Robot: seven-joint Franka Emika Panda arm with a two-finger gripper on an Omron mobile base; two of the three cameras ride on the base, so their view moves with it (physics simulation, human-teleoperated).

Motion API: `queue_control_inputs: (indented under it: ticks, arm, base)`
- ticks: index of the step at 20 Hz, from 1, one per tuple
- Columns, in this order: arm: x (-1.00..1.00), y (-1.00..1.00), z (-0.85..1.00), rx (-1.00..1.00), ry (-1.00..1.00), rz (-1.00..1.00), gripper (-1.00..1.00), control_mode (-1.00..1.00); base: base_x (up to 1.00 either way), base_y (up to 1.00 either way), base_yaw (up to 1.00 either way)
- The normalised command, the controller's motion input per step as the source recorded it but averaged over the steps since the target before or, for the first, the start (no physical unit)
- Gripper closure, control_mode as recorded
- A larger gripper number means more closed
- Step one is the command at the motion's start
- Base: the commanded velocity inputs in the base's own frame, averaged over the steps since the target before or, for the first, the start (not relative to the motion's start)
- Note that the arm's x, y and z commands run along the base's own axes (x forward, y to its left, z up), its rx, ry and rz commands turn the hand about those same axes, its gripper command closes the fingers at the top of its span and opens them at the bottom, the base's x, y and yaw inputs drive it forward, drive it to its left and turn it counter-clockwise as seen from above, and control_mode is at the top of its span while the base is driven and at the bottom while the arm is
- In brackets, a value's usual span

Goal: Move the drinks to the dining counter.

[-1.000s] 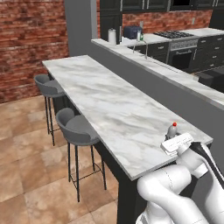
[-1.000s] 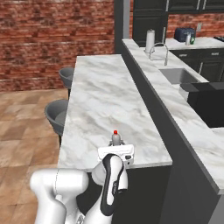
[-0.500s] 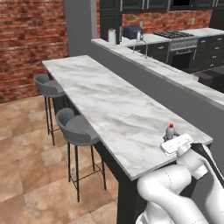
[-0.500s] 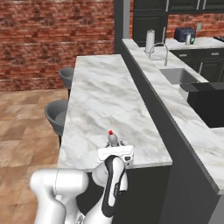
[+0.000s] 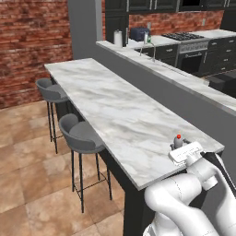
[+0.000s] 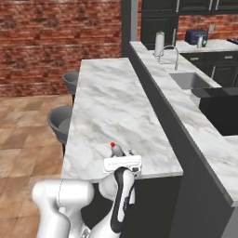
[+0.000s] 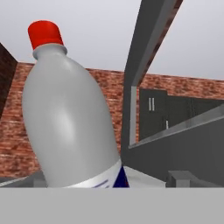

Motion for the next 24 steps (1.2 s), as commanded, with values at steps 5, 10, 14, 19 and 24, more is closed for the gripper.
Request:
queue_control_inputs:
  ticks: [5,10,14,19,24]
  arm:
    - [0.00,0.00,-0.01,0.01,-0.04,0.00,-1.00,-1.00]
    - [0.00,0.00,0.00,0.01,-0.02,0.00,-1.00,-1.00]
    - [0.00,0.00,0.00,0.03,0.00,0.00,-1.00,-1.00]
    - [0.00,-0.05,0.07,0.05,0.00,0.00,-1.00,-1.00]
    - [0.04,-0.16,0.18,0.05,0.00,0.00,-1.00,-1.00]
  base:
    - [0.00,0.00,0.00]
    - [0.00,0.00,0.00]
    - [0.00,0.00,0.00]
    - [0.00,0.00,0.00]
    - [0.00,0.00,0.00]
